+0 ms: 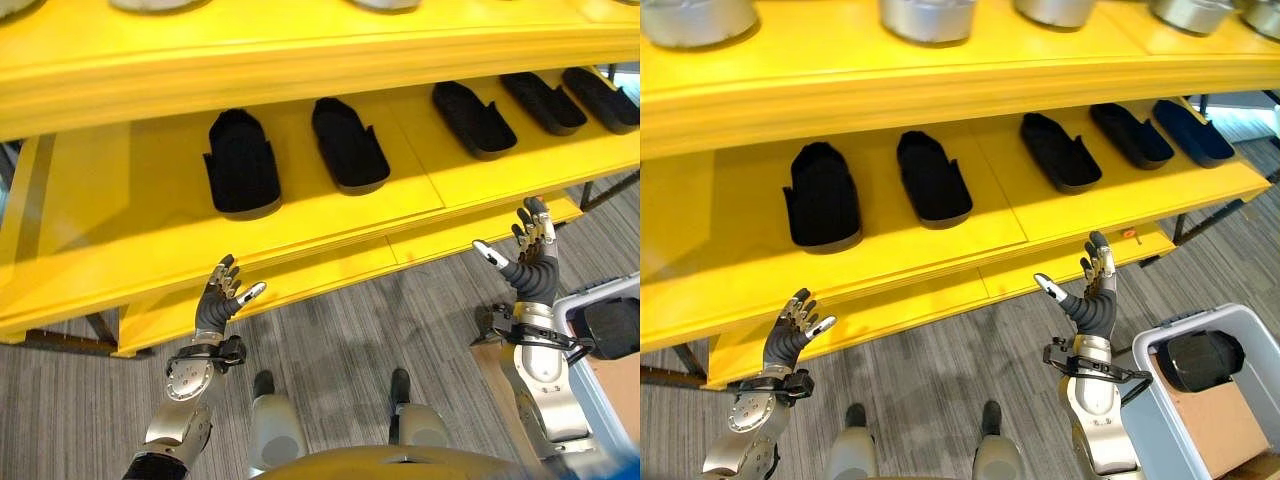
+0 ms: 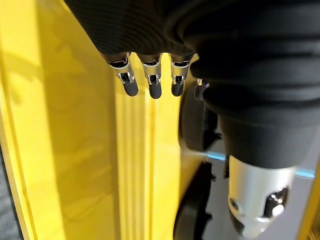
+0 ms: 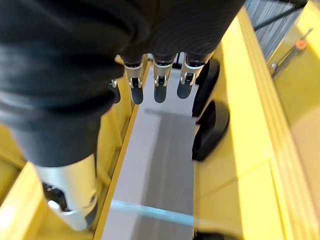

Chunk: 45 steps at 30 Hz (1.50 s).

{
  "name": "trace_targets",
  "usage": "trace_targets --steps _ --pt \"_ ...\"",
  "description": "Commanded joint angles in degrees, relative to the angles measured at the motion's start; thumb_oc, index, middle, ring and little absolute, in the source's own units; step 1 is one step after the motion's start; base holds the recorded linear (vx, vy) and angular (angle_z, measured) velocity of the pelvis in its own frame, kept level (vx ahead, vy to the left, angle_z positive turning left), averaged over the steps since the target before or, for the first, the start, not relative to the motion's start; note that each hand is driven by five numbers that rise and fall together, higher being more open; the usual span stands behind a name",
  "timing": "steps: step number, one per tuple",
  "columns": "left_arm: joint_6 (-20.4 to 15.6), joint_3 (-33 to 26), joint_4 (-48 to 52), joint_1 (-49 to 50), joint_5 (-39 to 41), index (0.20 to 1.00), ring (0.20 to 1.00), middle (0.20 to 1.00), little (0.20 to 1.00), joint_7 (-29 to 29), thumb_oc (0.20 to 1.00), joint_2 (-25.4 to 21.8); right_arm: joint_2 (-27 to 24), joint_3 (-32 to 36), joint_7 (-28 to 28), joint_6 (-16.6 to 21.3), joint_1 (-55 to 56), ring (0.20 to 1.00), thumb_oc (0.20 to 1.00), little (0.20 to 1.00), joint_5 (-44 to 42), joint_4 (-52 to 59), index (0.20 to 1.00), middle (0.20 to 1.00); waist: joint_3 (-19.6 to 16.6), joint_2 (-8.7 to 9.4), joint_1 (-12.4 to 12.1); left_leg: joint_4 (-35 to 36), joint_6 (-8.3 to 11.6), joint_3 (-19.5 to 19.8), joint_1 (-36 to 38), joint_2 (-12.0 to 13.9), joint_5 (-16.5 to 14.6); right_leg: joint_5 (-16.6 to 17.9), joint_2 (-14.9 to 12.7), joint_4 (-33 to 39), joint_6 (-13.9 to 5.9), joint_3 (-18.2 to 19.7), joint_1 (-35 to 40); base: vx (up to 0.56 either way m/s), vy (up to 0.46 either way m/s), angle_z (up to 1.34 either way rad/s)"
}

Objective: Move parts from the plastic box to the shelf.

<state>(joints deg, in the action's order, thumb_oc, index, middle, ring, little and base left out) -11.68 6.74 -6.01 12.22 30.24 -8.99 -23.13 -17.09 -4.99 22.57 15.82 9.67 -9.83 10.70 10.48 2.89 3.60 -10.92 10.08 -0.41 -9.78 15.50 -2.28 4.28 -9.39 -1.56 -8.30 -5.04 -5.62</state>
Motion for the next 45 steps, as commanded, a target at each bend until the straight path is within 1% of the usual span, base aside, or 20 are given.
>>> trace_targets --steps 1,5,9,10,11,13,14,15,17,25,28,30,31,32,33,34,35,39,42,45 --pt "-3.33 1.23 1.21 -1.37 -0.34 1.0 1.0 1.0 1.0 1.49 1.0 -0.18 -2.65 3.68 -0.74 2.18 -0.58 1.0 1.0 1.0 1.41 3.22 1.0 1.0 -0.8 -2.03 0.34 10.2 -4.19 -3.26 2.62 0.72 8.83 -9.47 2.05 -9.82 1.71 1.76 -2.64 -0.04 -0.128 -0.44" --pt "-3.17 1.47 0.7 -1.27 -0.14 1.0 1.0 1.0 1.0 1.8 1.0 1.31 -3.41 4.09 -2.0 2.26 1.09 1.0 1.0 1.0 0.13 2.69 1.0 1.0 -1.12 -2.95 1.41 8.89 -3.43 -4.01 2.73 2.52 11.95 -11.04 5.14 -10.26 4.1 2.7 -2.09 -0.04 -0.211 -0.25" --pt "-2.88 1.79 -0.22 -1.74 -0.79 1.0 1.0 1.0 1.0 2.13 1.0 1.92 -3.32 4.95 -1.71 2.57 3.51 1.0 1.0 1.0 -0.05 1.85 1.0 1.0 -1.02 -2.05 2.41 4.71 -3.34 -5.18 1.22 4.35 15.86 -10.48 7.75 -7.48 6.41 2.35 0.67 -0.01 -0.213 -0.03" --pt "-2.78 2.13 -0.41 -1.67 -0.77 1.0 1.0 1.0 1.0 2.15 1.0 2.24 -3.11 4.63 -1.95 2.64 3.88 1.0 1.0 1.0 -1.26 1.19 1.0 1.0 -0.96 -1.47 2.17 4.5 -3.9 -3.87 1.17 2.65 14.46 -10.16 7.56 -6.05 6.36 2.93 1.64 0.03 -0.145 0.13" --pt "-2.66 2.44 -0.62 -2.04 -0.86 1.0 1.0 1.0 1.0 2.19 1.0 2.86 -2.96 4.18 -2.92 2.3 3.6 1.0 1.0 1.0 -2.38 0.5 1.0 1.0 -1.68 -0.74 0.68 5.8 -6.26 3.28 -0.4 -7.62 9.44 -8.03 7.68 -2.39 6.21 4.6 2.37 0.03 -0.087 0.13" --pt "-2.66 2.45 -0.64 -2.08 -0.86 1.0 1.0 1.0 1.0 2.19 1.0 2.84 -2.95 4.2 -2.94 2.31 3.58 1.0 1.0 1.0 -2.39 0.48 1.0 1.0 -1.77 -0.72 0.81 5.68 -6.37 3.39 -0.66 -7.77 9.51 -7.87 7.56 -2.18 6.13 4.47 2.34 0.05 -0.057 -0.22" --pt "-2.67 3.04 -0.01 -3.41 -1.94 1.0 1.0 1.0 1.0 2.74 1.0 2.96 -3.08 2.87 -4.66 1.5 1.58 1.0 1.0 1.0 -3.35 -0.72 1.0 1.0 -2.81 -0.85 -0.09 8.04 -9.4 8.13 -0.7 -17.74 6.95 -5.49 10.09 0.61 5.77 5.79 3.03 0.11 -0.062 -0.54" --pt "-2.73 3.16 0.15 -3.45 -1.95 1.0 1.0 1.0 1.0 2.81 1.0 2.95 -3.15 2.41 -5.07 1.42 1.09 1.0 1.0 1.0 -3.3 -1.16 1.0 1.0 -3.15 -1.04 -0.19 8.84 -10.21 8.67 0.07 -18.98 6.68 -5.27 10.55 1.06 5.8 6.35 3.21 0.15 -0.052 -0.73" --pt "-2.57 3.09 0.46 -4.05 -1.43 1.0 1.0 1.0 1.0 2.15 1.0 3.47 -2.35 -0.25 -5.5 0.83 -2.17 1.0 1.0 1.0 -3.55 -2.59 1.0 1.0 -3.61 -0.33 -2.04 6.98 -11.45 15.19 0.16 -23.63 5.11 -4.96 12.09 0.41 5.49 10.86 2.67 0.12 0.059 -1.18" --pt "-2.97 3.14 0.41 -3.62 -1.25 1.0 1.0 1.0 1.0 3.04 1.0 2.61 -1.45 -2.47 -8.35 -0.93 -2.14 1.0 1.0 1.0 -3.25 -1.94 1.0 1.0 -5.17 0.0 -1.46 10.2 -13.32 6.68 3.9 -20.93 3.66 -3.49 12.19 0.56 3.48 18.06 2.67 0.09 0.133 -1.03" --pt "-3.02 2.8 0.09 -3.65 -1.17 1.0 1.0 1.0 1.0 2.42 1.0 2.1 -1.0 -3.09 -8.84 -1.37 -1.87 1.0 1.0 1.0 -3.14 -1.49 1.0 1.0 -3.97 -0.34 -0.97 9.9 -14.29 3.1 4.81 -20.09 2.29 -4.63 12.77 -6.97 2.08 19.49 -0.8 0.04 0.145 -1.21" --pt "-2.85 2.58 -0.24 -3.67 -1.78 1.0 1.0 1.0 1.0 2.08 1.0 1.62 -0.55 -3.5 -8.78 -1.54 -2.07 1.0 1.0 1.0 -3.07 -1.83 1.0 1.0 -2.51 -0.5 -0.73 9.46 -14.75 1.06 5.95 -19.29 1.03 -4.27 11.82 -12.83 0.12 16.05 -4.1 0.04 0.098 -0.79" --pt "-2.85 2.09 -0.25 -2.97 -1.67 1.0 1.0 1.0 1.0 2.02 1.0 1.6 -0.48 -3.96 -8.84 -1.79 -2.2 1.0 1.0 1.0 -2.57 -1.78 1.0 1.0 -1.41 -0.38 -0.74 9.69 -14.76 -1.21 8.27 -18.94 -0.44 -2.35 9.01 -13.74 -1.12 11.2 -6.13 0.12 0.063 -1.09" --pt "-2.8 1.66 -0.42 -2.27 -1.27 1.0 1.0 1.0 1.0 2.25 1.0 1.68 -0.58 -4.11 -8.57 -1.93 -2.89 1.0 1.0 1.0 -2.19 -2.33 1.0 1.0 -1.08 -0.57 -0.73 10.73 -14.46 -3.48 10.0 -18.35 -1.31 0.18 7.0 -10.19 -1.06 7.37 -8.09 0.1 0.038 -1.31" --pt "-2.8 1.66 -0.42 -2.28 -1.27 1.0 1.0 1.0 1.0 2.25 1.0 1.68 -0.59 -4.11 -8.57 -1.93 -2.9 1.0 1.0 1.0 -2.19 -2.33 1.0 1.0 -1.06 -0.59 -0.74 10.75 -14.45 -3.49 10.03 -18.33 -1.31 0.2 7.01 -10.15 -1.06 7.37 -8.05 0.1 -0.005 -1.54" --pt "-2.73 1.35 -0.54 -2.11 -1.22 1.0 1.0 1.0 1.0 2.4 1.0 1.6 -0.71 -3.83 -8.28 -1.97 -3.33 1.0 1.0 1.0 -1.83 -2.54 1.0 1.0 -0.52 -0.84 -0.46 11.15 -14.11 -4.97 11.05 -17.75 -1.92 1.89 5.5 -6.68 -0.85 4.5 -9.81 0.16 -0.031 -0.96" --pt "-2.74 0.91 -0.44 -1.51 -1.14 1.0 1.0 1.0 1.0 2.37 1.0 1.68 -0.82 -3.92 -7.92 -2.1 -3.87 1.0 1.0 1.0 -1.12 -2.84 1.0 1.0 0.23 -1.13 -0.12 11.09 -13.4 -7.07 12.71 -16.97 -3.05 4.43 2.15 -2.11 -1.16 -0.36 -12.16 0.24 -0.056 -0.83" --pt "-2.75 1.29 -1.25 -1.94 -2.1 1.0 1.0 1.0 1.0 2.24 1.0 2.59 -0.79 -3.52 -7.52 -2.43 -3.35 1.0 1.0 1.0 -0.36 -2.85 1.0 1.0 0.55 -0.87 1.28 11.6 -12.08 -7.31 16.64 -16.27 -5.51 8.12 0.46 3.11 -2.43 -1.84 -12.36 0.28 -0.108 -0.42" --pt "-2.26 2.83 -2.91 -3.33 -2.84 1.0 1.0 1.0 1.0 2.49 1.0 4.18 -1.08 -2.3 -7.3 -1.81 -1.9 1.0 1.0 1.0 -0.89 -2.72 1.0 1.0 -1.86 -0.45 2.59 11.99 -10.45 -6.37 19.35 -15.11 -7.29 7.64 0.78 3.26 -1.66 -2.3 -10.06 0.35 -0.159 0.23" --pt "-2.4 4.37 -3.27 -4.84 -1.77 1.0 1.0 1.0 1.0 2.54 1.0 5.31 -2.7 -0.37 -6.86 -1.34 -0.74 1.0 1.0 1.0 -1.51 -1.76 1.0 1.0 -3.42 -2.44 4.78 11.72 -8.45 -4.3 19.92 -11.71 -6.83 4.91 1.98 -0.99 0.13 -3.51 -10.51 0.36 -0.234 0.6"
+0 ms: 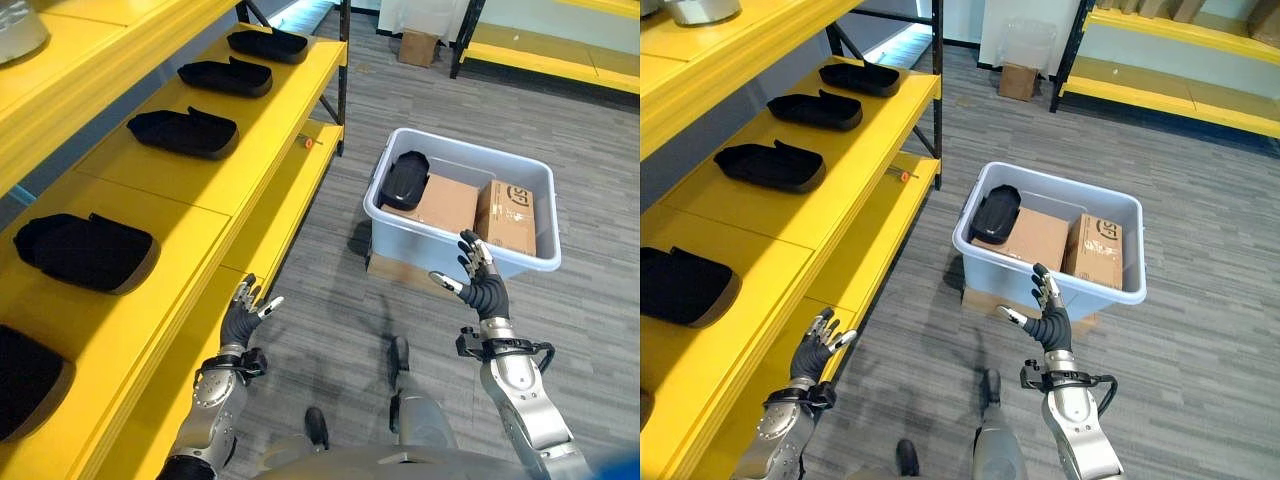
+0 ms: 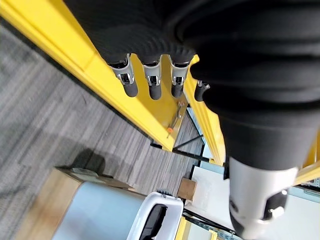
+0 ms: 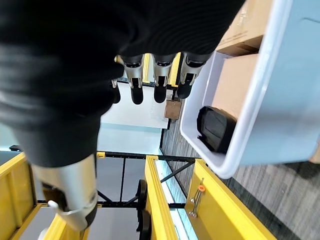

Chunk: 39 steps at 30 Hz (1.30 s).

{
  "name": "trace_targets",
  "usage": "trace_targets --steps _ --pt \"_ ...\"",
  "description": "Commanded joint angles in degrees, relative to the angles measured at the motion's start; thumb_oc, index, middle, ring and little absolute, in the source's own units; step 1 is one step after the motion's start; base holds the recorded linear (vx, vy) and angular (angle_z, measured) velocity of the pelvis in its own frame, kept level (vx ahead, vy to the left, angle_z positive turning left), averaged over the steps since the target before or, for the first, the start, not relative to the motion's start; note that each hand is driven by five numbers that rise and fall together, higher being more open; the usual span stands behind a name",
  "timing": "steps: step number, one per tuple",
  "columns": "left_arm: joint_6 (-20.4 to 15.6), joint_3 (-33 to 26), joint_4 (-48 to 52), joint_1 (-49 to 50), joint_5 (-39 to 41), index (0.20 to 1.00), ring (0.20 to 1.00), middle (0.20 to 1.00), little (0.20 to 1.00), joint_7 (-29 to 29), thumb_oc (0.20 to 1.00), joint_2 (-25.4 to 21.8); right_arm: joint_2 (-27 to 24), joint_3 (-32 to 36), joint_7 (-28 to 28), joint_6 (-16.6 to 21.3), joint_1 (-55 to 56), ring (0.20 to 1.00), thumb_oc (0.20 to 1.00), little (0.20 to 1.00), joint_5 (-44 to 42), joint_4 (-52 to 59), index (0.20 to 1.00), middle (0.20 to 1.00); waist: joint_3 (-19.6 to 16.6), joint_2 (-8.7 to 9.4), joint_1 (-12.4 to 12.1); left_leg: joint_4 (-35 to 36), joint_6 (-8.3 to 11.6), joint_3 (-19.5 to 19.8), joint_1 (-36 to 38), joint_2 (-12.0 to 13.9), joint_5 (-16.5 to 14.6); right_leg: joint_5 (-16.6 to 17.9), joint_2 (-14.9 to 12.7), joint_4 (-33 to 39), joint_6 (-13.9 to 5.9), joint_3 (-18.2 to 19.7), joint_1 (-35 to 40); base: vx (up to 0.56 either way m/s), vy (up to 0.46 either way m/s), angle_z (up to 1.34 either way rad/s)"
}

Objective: Move parts from the plastic box to the shelf.

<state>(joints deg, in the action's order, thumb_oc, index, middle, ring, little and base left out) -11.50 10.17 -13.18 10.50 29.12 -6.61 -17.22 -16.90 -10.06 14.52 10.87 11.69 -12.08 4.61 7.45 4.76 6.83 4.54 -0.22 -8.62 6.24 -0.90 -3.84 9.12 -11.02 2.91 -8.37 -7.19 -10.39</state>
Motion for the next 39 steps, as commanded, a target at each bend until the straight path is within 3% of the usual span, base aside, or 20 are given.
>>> trace_targets --steps 1,6,8,9,10,11,12,14,15,16,17,19,20,21,23,24,26,30,35,39 --pt "-2.58 0.96 3.9 -3.1 -0.65 1.0 1.0 1.0 1.0 0.15 1.0 -0.55 -2.95 4.73 1.19 3.6 -2.73 1.0 1.0 1.0 0.74 4.36 1.0 1.0 -0.46 -4.44 1.66 -3.73 1.91 4.04 3.84 4.81 -5.27 -0.09 3.64 -5.64 0.25 -1.51 -5.82 0.18 -0.14 0.57" --pt "-2.87 1.47 3.81 -4.09 0.71 1.0 1.0 1.0 1.0 -0.02 1.0 0.17 -4.8 6.15 1.27 3.86 -2.56 1.0 1.0 1.0 0.32 3.95 1.0 1.0 -0.5 -6.54 2.71 -7.1 4.29 5.06 2.47 8.02 1.83 -4.57 6.06 -9.11 2.85 -2.07 -6.63 0.17 -0.169 0.0" --pt "-2.76 1.38 4.14 -3.66 1.32 1.0 1.0 1.0 1.0 0.16 1.0 0.2 -5.37 6.23 1.01 3.94 -2.61 1.0 1.0 1.0 0.3 3.67 1.0 1.0 -0.17 -6.9 2.36 -12.24 5.08 6.03 0.97 8.98 7.11 -6.06 8.12 -9.16 4.47 -0.68 -5.87 0.18 -0.179 -0.23" --pt "-2.76 1.35 4.52 -3.17 1.62 1.0 1.0 1.0 1.0 0.38 1.0 0.24 -5.62 6.04 0.88 4.11 -2.59 1.0 1.0 1.0 -0.04 3.58 1.0 1.0 0.23 -6.74 2.02 -16.38 5.13 6.2 -0.43 9.57 9.75 -7.0 9.1 -9.2 5.38 0.04 -4.99 0.23 -0.303 -0.38" --pt "-2.34 1.48 4.86 -2.82 1.66 1.0 1.0 1.0 1.0 0.9 1.0 -0.34 -5.99 6.14 0.65 4.33 -2.36 1.0 1.0 1.0 -0.52 3.77 1.0 1.0 1.63 -4.58 0.88 -28.0 4.31 7.39 -6.58 8.52 12.99 -7.66 9.39 -8.62 7.38 1.84 -2.96 0.17 -0.243 -0.36" --pt "-2.34 1.48 4.86 -2.82 1.66 1.0 1.0 1.0 1.0 0.9 1.0 -0.34 -5.99 6.14 0.65 4.33 -2.36 1.0 1.0 1.0 -0.52 3.77 1.0 1.0 1.63 -4.58 0.88 -28.0 4.31 7.39 -6.58 8.52 12.99 -7.66 9.39 -8.62 7.38 1.84 -2.96 0.2 -0.282 -0.28" --pt "-2.04 1.89 5.18 -2.66 1.65 1.0 1.0 1.0 1.0 0.98 1.0 -0.61 -6.37 6.37 0.99 4.61 -2.05 1.0 1.0 1.0 -0.59 4.12 1.0 1.0 3.39 -2.79 -0.46 -32.44 2.79 8.15 -11.86 6.89 10.33 -8.58 8.71 -8.21 7.88 3.15 -0.86 0.17 -0.12 -0.25" --pt "-1.91 2.0 5.23 -2.43 2.02 1.0 1.0 1.0 1.0 1.23 1.0 -0.78 -6.44 6.49 1.38 4.59 -2.18 1.0 1.0 1.0 -0.88 3.64 1.0 1.0 4.24 -1.53 -1.89 -25.58 1.68 7.96 -18.56 6.59 5.3 -9.26 7.37 -7.16 6.25 4.84 2.19 0.26 -0.006 -0.32" --pt "-1.9 2.01 5.25 -2.36 2.03 1.0 1.0 1.0 1.0 1.24 1.0 -0.8 -6.43 6.48 1.38 4.58 -2.11 1.0 1.0 1.0 -0.88 3.66 1.0 1.0 4.23 -1.43 -2.01 -25.33 1.66 7.78 -18.29 6.54 5.32 -9.31 7.31 -7.13 6.21 4.98 2.29 0.26 0.138 -0.12" --pt "-2.03 1.88 5.23 -1.93 2.07 1.0 1.0 1.0 1.0 1.09 1.0 -0.65 -6.68 6.39 1.42 4.62 -1.73 1.0 1.0 1.0 -0.16 3.43 1.0 1.0 3.97 -1.67 -2.33 -19.22 2.23 7.59 -19.84 8.55 6.08 -10.29 6.89 -6.98 5.52 5.13 3.35 0.43 0.299 -0.24" --pt "-2.36 2.23 4.67 -1.61 2.07 1.0 1.0 1.0 1.0 0.9 1.0 -0.43 -6.79 5.52 1.97 4.39 -1.64 1.0 1.0 1.0 0.66 1.96 1.0 1.0 3.57 -3.42 -4.26 -4.88 4.52 11.31 -21.05 11.03 14.4 -11.59 7.45 -7.63 4.7 7.16 5.39 0.42 0.293 -0.34" --pt "-2.41 2.32 4.54 -1.75 1.74 1.0 1.0 1.0 1.0 0.73 1.0 -0.4 -6.52 5.21 2.01 4.17 -1.73 1.0 1.0 1.0 0.45 1.38 1.0 1.0 3.55 -3.92 -4.95 -2.46 5.46 13.48 -20.44 11.08 15.99 -12.29 7.51 -7.86 4.25 8.3 6.59 0.3 0.226 -0.58" --pt "-2.51 2.4 4.43 -1.62 1.65 1.0 1.0 1.0 1.0 0.9 1.0 -0.26 -6.39 5.05 1.56 3.82 -1.51 1.0 1.0 1.0 0.42 1.44 1.0 1.0 3.42 -4.21 -5.03 -2.52 5.94 13.5 -19.57 11.16 15.75 -13.1 7.14 -8.31 4.0 9.09 7.42 0.3 0.287 -0.95" --pt "-2.56 2.34 4.54 -1.51 1.84 1.0 1.0 1.0 1.0 1.36 1.0 -0.26 -5.61 4.35 0.34 3.84 -1.23 1.0 1.0 1.0 -0.24 1.39 1.0 1.0 2.82 -4.32 -4.98 -4.25 5.15 14.69 -18.08 10.51 12.9 -13.93 6.57 -8.64 3.38 10.95 8.11 0.25 0.26 -1.06" --pt "-2.66 2.01 5.38 -1.14 1.63 1.0 1.0 1.0 1.0 1.88 1.0 -0.78 -5.3 4.28 -1.08 3.2 -0.33 1.0 1.0 1.0 -0.26 1.81 1.0 1.0 1.62 -4.51 -4.72 -3.69 5.61 11.33 -16.71 10.46 12.47 -12.96 5.64 -7.87 2.78 11.69 8.12 0.23 0.329 -0.97" --pt "-2.74 2.04 5.98 -1.82 1.32 1.0 1.0 1.0 1.0 1.99 1.0 -1.82 -4.67 3.76 -1.76 2.47 -0.4 1.0 1.0 1.0 -0.07 1.44 1.0 1.0 1.01 -4.08 -4.47 -4.74 4.41 9.66 -16.09 9.33 10.39 -12.06 3.6 -6.96 1.62 12.01 8.38 0.18 0.298 -1.18" --pt "-2.76 1.97 6.04 -1.94 1.17 1.0 1.0 1.0 1.0 2.04 1.0 -2.34 -4.36 3.35 -2.13 2.24 -0.65 1.0 1.0 1.0 -0.14 1.18 1.0 1.0 0.78 -3.87 -4.35 -5.03 3.88 8.58 -15.64 8.75 9.58 -11.42 2.75 -6.33 1.06 12.69 8.39 0.1 0.207 -0.95" --pt "-3.54 1.73 5.94 -5.25 0.6 1.0 1.0 1.0 1.0 0.56 1.0 -3.96 -3.95 0.97 -2.68 1.75 -2.74 1.0 1.0 1.0 0.84 1.13 1.0 1.0 0.66 -2.21 -3.62 -8.87 2.8 2.5 -15.99 7.46 5.38 -7.99 -0.72 -3.59 -1.65 15.44 6.19 0.05 0.23 -0.7" --pt "-4.07 2.85 6.17 -8.88 -1.61 1.0 1.0 1.0 1.0 -0.79 1.0 -4.38 -4.11 1.54 -2.28 1.99 -2.51 1.0 1.0 1.0 0.79 1.21 1.0 1.0 0.5 -1.4 -2.47 -10.46 2.76 1.65 -16.56 7.62 4.15 -7.62 -0.79 -3.05 -1.53 15.77 5.59 0.05 0.025 -0.31" --pt "-5.87 5.67 7.96 -17.84 -6.93 1.0 1.0 1.0 1.0 -5.71 1.0 -3.91 -4.84 2.64 -0.49 3.89 -3.18 1.0 1.0 1.0 1.0 3.95 1.0 1.0 2.28 -0.84 0.0 -11.11 3.57 0.71 -18.18 8.94 4.16 -7.92 0.39 -4.34 -1.07 16.71 1.9 -0.02 -0.052 -0.17"
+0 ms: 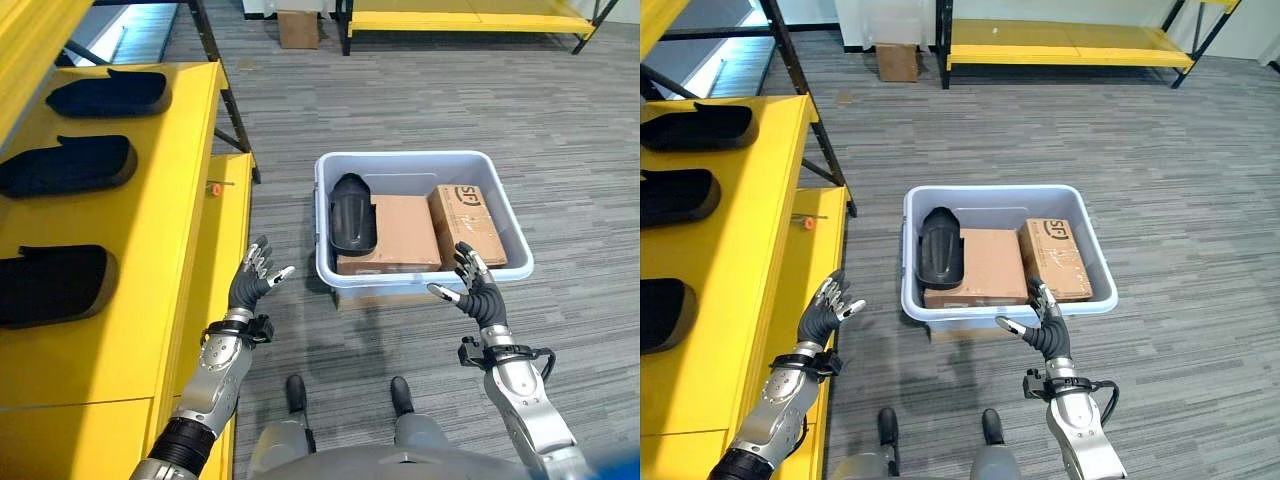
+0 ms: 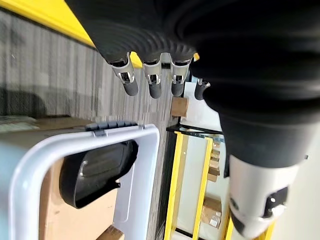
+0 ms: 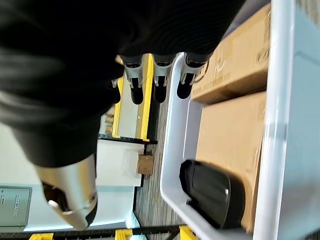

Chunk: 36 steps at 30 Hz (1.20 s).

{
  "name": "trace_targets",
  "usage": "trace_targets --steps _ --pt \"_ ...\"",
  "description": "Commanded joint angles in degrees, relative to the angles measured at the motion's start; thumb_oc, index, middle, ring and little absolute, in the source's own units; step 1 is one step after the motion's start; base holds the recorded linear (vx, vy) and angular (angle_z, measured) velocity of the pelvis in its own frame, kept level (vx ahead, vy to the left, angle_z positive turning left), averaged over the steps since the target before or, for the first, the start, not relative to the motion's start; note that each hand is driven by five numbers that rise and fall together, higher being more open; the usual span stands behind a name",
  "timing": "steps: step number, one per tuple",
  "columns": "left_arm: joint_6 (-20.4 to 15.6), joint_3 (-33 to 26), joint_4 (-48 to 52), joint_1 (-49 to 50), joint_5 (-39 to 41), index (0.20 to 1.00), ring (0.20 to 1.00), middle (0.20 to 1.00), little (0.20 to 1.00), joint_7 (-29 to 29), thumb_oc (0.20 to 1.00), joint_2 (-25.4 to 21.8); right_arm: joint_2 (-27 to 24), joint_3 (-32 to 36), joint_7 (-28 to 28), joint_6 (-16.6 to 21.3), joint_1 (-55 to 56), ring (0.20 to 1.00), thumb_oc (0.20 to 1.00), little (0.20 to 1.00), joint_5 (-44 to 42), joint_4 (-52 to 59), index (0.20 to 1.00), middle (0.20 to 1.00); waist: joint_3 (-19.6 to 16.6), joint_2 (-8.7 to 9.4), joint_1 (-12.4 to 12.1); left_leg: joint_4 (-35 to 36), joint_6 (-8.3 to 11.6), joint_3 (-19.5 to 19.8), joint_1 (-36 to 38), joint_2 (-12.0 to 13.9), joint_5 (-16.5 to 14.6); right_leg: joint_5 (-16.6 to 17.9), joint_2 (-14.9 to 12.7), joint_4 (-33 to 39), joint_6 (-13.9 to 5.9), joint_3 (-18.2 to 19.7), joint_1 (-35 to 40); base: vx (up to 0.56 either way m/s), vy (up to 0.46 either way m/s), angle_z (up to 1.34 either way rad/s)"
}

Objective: Move parts from the plastic box to the shelf.

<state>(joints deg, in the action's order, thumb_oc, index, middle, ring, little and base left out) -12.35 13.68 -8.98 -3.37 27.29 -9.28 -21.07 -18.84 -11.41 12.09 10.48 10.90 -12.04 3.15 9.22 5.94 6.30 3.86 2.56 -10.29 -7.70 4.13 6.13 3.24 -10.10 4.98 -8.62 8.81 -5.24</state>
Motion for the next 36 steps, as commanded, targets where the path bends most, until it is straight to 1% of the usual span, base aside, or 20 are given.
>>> trace_targets --steps 1,4,8,10,13,14,15,19,20,22,25,28,29,32,34,36 --pt "-5.5 2.78 3.93 -5.76 -6.58 1.0 1.0 1.0 1.0 -4.22 1.0 0.04 -3.21 4.07 2.3 4.75 -2.6 1.0 1.0 1.0 1.03 5.94 1.0 1.0 1.18 -1.91 0.98 -10.27 0.97 2.25 -4.69 4.19 -5.61 -2.09 -0.2 -6.77 -0.65 0.81 -4.22 -0.06 -0.053 -0.2" --pt "-5.91 4.79 3.16 -11.09 -11.41 1.0 1.0 1.0 1.0 -7.86 1.0 0.15 -3.85 3.64 3.67 5.67 -4.16 1.0 1.0 1.0 1.17 6.7 1.0 1.0 2.98 -1.84 2.05 -9.78 1.48 1.56 -5.92 4.94 -4.84 -1.8 0.75 -7.71 -0.48 1.25 -7.14 -0.06 -0.057 -0.15" --pt "-6.38 6.97 0.53 -17.77 -14.29 1.0 1.0 1.0 1.0 -11.26 1.0 0.71 -4.24 2.52 5.25 6.5 -6.75 1.0 1.0 1.0 1.09 7.35 1.0 1.0 5.2 -1.92 3.28 -8.79 2.0 0.68 -7.26 5.73 -3.77 -1.31 1.77 -8.61 -0.33 1.9 -10.47 -0.06 -0.045 -0.22" --pt "-6.36 8.15 -2.68 -23.13 -15.55 1.0 1.0 1.0 1.0 -14.52 1.0 1.71 -4.6 1.18 6.72 6.91 -9.19 1.0 1.0 1.0 1.75 7.58 1.0 1.0 6.71 -1.97 4.44 -7.91 2.29 -0.49 -7.74 6.01 -3.35 -0.81 2.34 -8.85 -0.47 2.9 -12.51 -0.04 -0.014 -0.19" --pt "-5.9 8.7 -7.35 -28.87 -18.34 1.0 1.0 1.0 1.0 -18.13 1.0 2.55 -4.54 0.28 7.76 7.5 -10.62 1.0 1.0 1.0 1.94 7.42 1.0 1.0 7.69 -1.85 5.45 -7.39 2.51 -1.32 -8.23 6.37 -2.84 -0.39 2.81 -9.0 -0.46 3.78 -14.05 -0.03 -0.019 -0.25" --pt "-5.63 8.67 -10.86 -32.06 -19.22 1.0 1.0 1.0 1.0 -20.77 1.0 3.11 -4.68 -0.06 8.31 7.94 -10.78 1.0 1.0 1.0 1.9 7.23 1.0 1.0 8.16 -1.81 6.26 -7.07 2.69 -1.76 -8.42 6.47 -2.54 -0.14 3.05 -9.12 -0.49 4.0 -14.87 -0.03 -0.018 -0.21" --pt "-5.68 8.69 -10.95 -32.15 -19.24 1.0 1.0 1.0 1.0 -20.8 1.0 3.15 -4.68 -0.04 8.32 7.95 -10.83 1.0 1.0 1.0 1.9 7.21 1.0 1.0 8.19 -1.82 6.25 -7.07 2.69 -1.76 -8.43 6.48 -2.53 -0.14 3.05 -9.14 -0.49 4.0 -14.89 -0.02 -0.011 -0.19" --pt "-4.24 7.17 -19.74 -38.49 -19.02 1.0 1.0 1.0 1.0 -26.04 1.0 3.43 -4.93 -1.39 8.85 8.4 -10.83 1.0 1.0 1.0 1.25 6.93 1.0 1.0 8.8 -1.23 7.84 -6.22 3.05 -2.71 -8.63 6.86 -1.93 0.57 3.68 -9.11 -0.68 4.87 -16.42 -0.02 -0.012 -0.1" --pt "-3.81 5.58 -23.33 -41.18 -18.59 1.0 1.0 1.0 1.0 -28.8 1.0 2.81 -5.03 -1.74 9.08 8.71 -10.1 1.0 1.0 1.0 1.12 6.85 1.0 1.0 8.91 -0.88 8.57 -6.06 3.22 -3.31 -8.67 7.1 -1.81 0.78 3.98 -9.1 -0.68 5.29 -17.01 0.0 -0.007 -0.1" --pt "-3.64 4.83 -24.56 -41.96 -18.58 1.0 1.0 1.0 1.0 -29.76 1.0 2.36 -5.08 -1.78 9.15 8.81 -9.76 1.0 1.0 1.0 0.93 6.92 1.0 1.0 8.98 -0.75 8.85 -5.96 3.32 -3.58 -8.68 7.21 -1.71 0.91 4.12 -9.11 -0.69 5.43 -17.26 0.0 -0.006 -0.19" --pt "-3.15 1.27 -28.48 -44.8 -18.3 1.0 1.0 1.0 1.0 -34.0 1.0 0.11 -5.76 -1.63 9.29 9.42 -8.4 1.0 1.0 1.0 0.35 6.87 1.0 1.0 9.26 -0.25 9.63 -5.63 3.71 -4.1 -8.7 7.55 -1.49 1.22 4.61 -9.09 -0.72 5.85 -17.97 0.0 -0.011 -0.1" --pt "-3.31 -0.09 -29.68 -46.32 -18.81 1.0 1.0 1.0 1.0 -36.22 1.0 -1.85 -5.97 -1.74 9.43 10.06 -8.19 1.0 1.0 1.0 -0.27 6.95 1.0 1.0 9.44 0.06 9.99 -5.49 3.94 -4.28 -9.05 7.78 -1.23 1.4 4.77 -8.93 -0.76 5.74 -18.31 0.0 -0.023 -0.06" --pt "-2.84 -0.07 -30.91 -47.59 -19.76 1.0 1.0 1.0 1.0 -37.04 1.0 -3.32 -6.4 -1.78 9.39 10.36 -8.26 1.0 1.0 1.0 -0.38 6.82 1.0 1.0 9.57 0.1 10.14 -5.18 4.05 -4.32 -9.17 7.83 -1.07 1.49 4.91 -8.94 -0.79 5.64 -18.7 0.0 -0.012 -0.07" --pt "-2.2 0.14 -31.51 -48.5 -21.17 1.0 1.0 1.0 1.0 -37.85 1.0 -4.37 -6.52 -1.91 9.47 10.59 -8.36 1.0 1.0 1.0 -0.51 6.75 1.0 1.0 9.69 0.07 10.17 -5.06 4.12 -4.33 -9.35 7.83 -0.97 1.51 4.96 -8.98 -0.85 5.67 -18.95 0.0 -0.002 -0.02" --pt "-1.38 0.16 -33.4 -50.41 -23.36 1.0 1.0 1.0 1.0 -39.82 1.0 -6.46 -6.96 -1.64 9.38 11.24 -7.57 1.0 1.0 1.0 -0.96 6.68 1.0 1.0 9.88 -0.17 10.46 -4.69 4.16 -3.94 -9.91 7.67 -0.66 1.45 4.72 -9.08 -0.91 5.49 -19.35 0.0 0.0 0.0" --pt "-1.31 0.43 -34.6 -51.54 -23.07 1.0 1.0 1.0 1.0 -40.25 1.0 -6.87 -7.29 -1.72 9.43 11.29 -7.43 1.0 1.0 1.0 -1.13 6.51 1.0 1.0 9.88 -0.24 10.72 -4.61 4.18 -3.88 -10.37 7.51 -0.63 1.42 4.61 -9.14 -0.88 5.39 -19.71 0.0 0.0 0.0"
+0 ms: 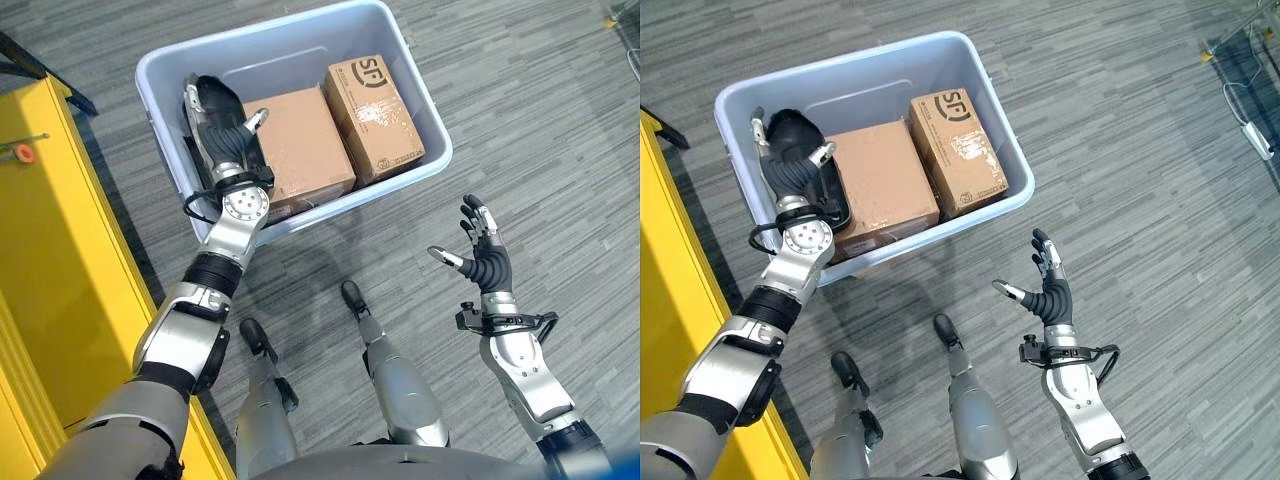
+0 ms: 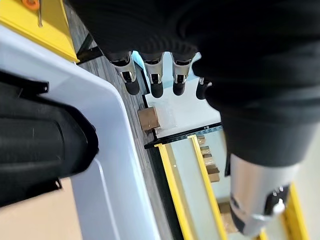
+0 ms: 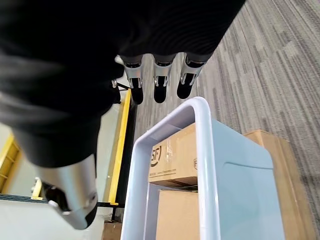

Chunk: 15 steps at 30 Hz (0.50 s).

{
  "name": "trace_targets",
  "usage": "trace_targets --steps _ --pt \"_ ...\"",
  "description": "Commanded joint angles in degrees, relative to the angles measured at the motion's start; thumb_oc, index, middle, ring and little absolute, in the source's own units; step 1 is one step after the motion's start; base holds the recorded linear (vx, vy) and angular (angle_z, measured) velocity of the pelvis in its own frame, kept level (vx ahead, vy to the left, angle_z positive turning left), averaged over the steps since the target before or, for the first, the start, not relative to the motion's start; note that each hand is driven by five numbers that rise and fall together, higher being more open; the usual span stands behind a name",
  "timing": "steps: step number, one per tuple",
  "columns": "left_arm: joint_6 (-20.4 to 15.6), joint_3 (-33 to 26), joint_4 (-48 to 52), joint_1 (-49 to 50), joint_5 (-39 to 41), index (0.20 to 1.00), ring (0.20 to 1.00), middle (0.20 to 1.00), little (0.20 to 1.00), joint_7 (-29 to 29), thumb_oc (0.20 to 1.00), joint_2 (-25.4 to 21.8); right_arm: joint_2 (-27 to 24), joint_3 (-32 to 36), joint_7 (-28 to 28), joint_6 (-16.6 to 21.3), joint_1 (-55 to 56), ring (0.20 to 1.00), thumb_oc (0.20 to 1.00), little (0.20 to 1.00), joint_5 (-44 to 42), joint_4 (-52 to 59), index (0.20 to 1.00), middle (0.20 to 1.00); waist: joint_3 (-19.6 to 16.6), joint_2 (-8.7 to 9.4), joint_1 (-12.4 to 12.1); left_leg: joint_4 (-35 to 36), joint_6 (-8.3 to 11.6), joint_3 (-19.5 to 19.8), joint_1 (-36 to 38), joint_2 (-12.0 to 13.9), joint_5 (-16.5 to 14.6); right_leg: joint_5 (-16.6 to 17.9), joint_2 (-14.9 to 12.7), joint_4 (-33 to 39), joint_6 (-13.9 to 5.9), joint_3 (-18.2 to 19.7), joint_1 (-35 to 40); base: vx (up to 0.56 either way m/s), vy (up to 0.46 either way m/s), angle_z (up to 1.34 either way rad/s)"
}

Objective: Move parts from the plastic box to the shelf.

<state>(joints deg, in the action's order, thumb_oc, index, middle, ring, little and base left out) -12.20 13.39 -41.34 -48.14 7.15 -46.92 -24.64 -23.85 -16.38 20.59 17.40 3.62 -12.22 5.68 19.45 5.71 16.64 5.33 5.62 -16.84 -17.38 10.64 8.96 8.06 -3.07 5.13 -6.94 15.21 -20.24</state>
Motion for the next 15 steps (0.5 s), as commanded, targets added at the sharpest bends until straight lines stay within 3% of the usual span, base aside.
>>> trace_targets --steps 1,5,6,13,15 --pt "-1.39 0.86 -3.11 -7.34 -2.53 1.0 1.0 1.0 1.0 -2.69 1.0 -3.54 -2.43 3.1 0.93 4.42 -0.12 1.0 1.0 1.0 -1.01 3.94 1.0 1.0 -0.34 0.0 0.52 -6.06 1.14 2.67 -0.84 0.95 -3.49 -3.31 -2.44 -9.28 -2.57 -1.0 -4.88 0.01 0.002 0.04" --pt "-0.83 2.11 -7.2 -10.07 -1.56 1.0 1.0 1.0 1.0 -2.01 1.0 -4.37 -2.81 2.8 1.11 4.59 -0.52 1.0 1.0 1.0 -1.12 3.86 1.0 1.0 -0.03 0.1 0.89 -6.25 1.16 2.5 -1.49 0.8 -3.54 -3.03 -2.46 -9.12 -2.68 -0.71 -5.49 0.03 0.02 0.03" --pt "-0.44 3.09 -10.55 -11.77 -0.66 1.0 1.0 1.0 1.0 -0.79 1.0 -4.81 -3.14 2.45 0.65 4.76 -0.4 1.0 1.0 1.0 -1.47 3.93 1.0 1.0 -0.2 0.07 1.26 -6.19 1.45 2.73 -1.23 0.64 -5.12 -4.02 -2.56 -8.94 -2.87 -0.9 -5.26 0.1 0.049 -0.01" --pt "-0.25 3.16 -22.83 -18.81 11.49 1.0 1.0 1.0 1.0 10.11 1.0 -5.64 -3.89 2.34 -0.88 4.65 0.47 1.0 1.0 1.0 -2.68 4.65 1.0 1.0 0.69 0.84 3.46 -7.77 1.72 2.21 -4.16 0.85 -5.81 -3.52 -1.79 -9.3 -2.96 0.02 -7.99 0.01 0.011 -0.01" --pt "1.14 4.29 -25.16 -20.4 10.16 1.0 1.0 1.0 1.0 12.12 1.0 -7.75 -3.72 2.47 -1.29 4.81 0.86 1.0 1.0 1.0 -2.96 4.72 1.0 1.0 0.77 1.04 4.13 -8.27 1.82 1.79 -5.09 1.06 -5.99 -3.21 -1.55 -9.26 -3.06 0.38 -8.82 0.0 0.015 -0.07"
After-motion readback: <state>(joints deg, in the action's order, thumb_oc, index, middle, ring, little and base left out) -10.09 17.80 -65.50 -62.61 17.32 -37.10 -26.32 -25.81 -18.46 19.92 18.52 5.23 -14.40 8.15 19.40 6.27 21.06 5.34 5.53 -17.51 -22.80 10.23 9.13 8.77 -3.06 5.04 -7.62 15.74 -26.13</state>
